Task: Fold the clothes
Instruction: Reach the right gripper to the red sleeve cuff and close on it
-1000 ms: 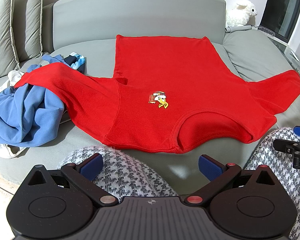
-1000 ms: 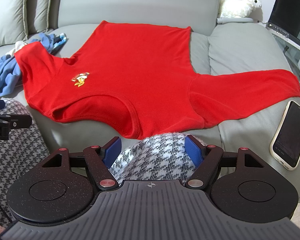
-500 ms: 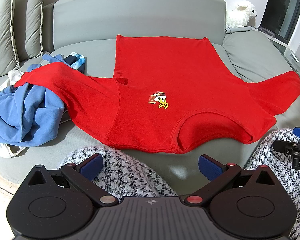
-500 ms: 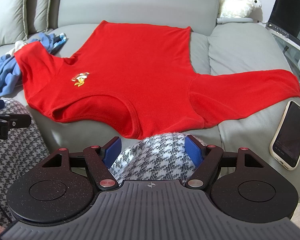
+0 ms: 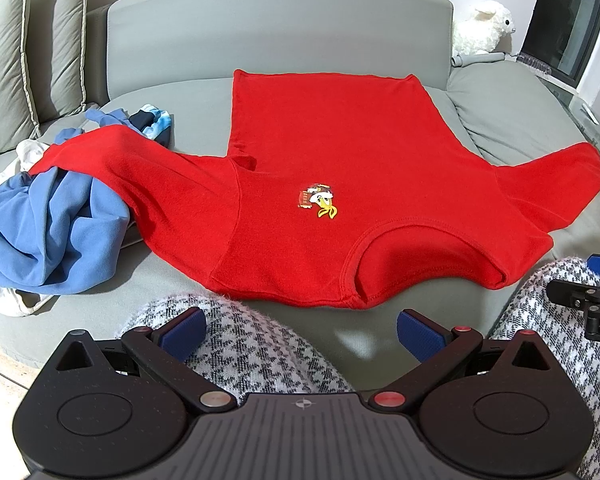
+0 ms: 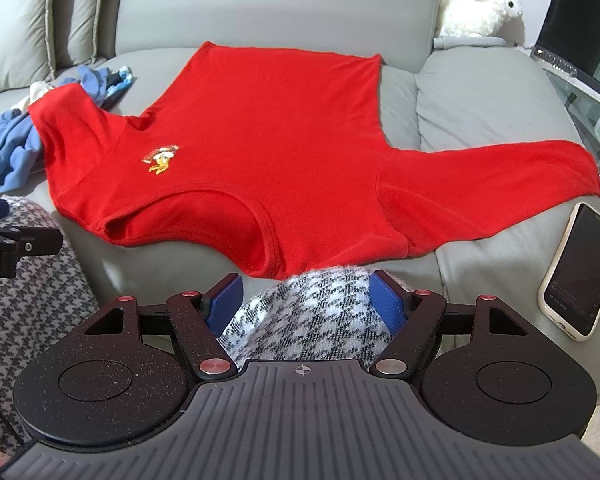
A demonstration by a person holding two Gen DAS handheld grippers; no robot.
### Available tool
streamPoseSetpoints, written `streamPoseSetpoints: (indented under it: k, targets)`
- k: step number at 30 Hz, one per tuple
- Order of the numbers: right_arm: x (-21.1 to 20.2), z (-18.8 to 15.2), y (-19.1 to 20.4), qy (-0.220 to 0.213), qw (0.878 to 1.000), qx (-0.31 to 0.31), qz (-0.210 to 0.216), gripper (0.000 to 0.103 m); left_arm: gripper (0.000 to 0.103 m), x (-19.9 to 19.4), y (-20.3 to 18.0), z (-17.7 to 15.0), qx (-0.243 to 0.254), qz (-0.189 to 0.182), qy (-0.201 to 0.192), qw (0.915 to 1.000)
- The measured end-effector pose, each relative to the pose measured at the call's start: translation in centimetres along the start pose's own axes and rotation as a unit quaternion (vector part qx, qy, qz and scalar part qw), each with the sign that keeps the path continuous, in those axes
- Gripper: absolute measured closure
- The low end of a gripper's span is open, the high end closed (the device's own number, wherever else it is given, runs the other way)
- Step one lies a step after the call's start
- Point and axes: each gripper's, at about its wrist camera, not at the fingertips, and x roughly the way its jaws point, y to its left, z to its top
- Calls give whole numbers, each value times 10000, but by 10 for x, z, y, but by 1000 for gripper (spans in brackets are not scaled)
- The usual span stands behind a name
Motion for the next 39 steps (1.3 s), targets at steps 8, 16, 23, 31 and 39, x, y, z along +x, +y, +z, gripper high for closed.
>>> streamPoseSetpoints:
  k: [8,16,23,31,39]
  targets:
    - [-2,2,-3,-40,10000,21,-56,28,2,-3,-11,14,105,-77,248,9996]
    - [-4,6,-21,-40,9991,411,40,28,18,-7,-34,32,258,-193,449,9985]
    - [-5,12,-46,-64,9966,801,168,28,25,-7,-67,50,473,-388,448,9971]
    - [-6,25,-81,-233,9944,1009,229,28,27,-6,-117,72,692,-722,203,9948]
    - [-5,43,-126,-426,9916,1197,238,28,26,6,-174,92,917,-1089,160,9897]
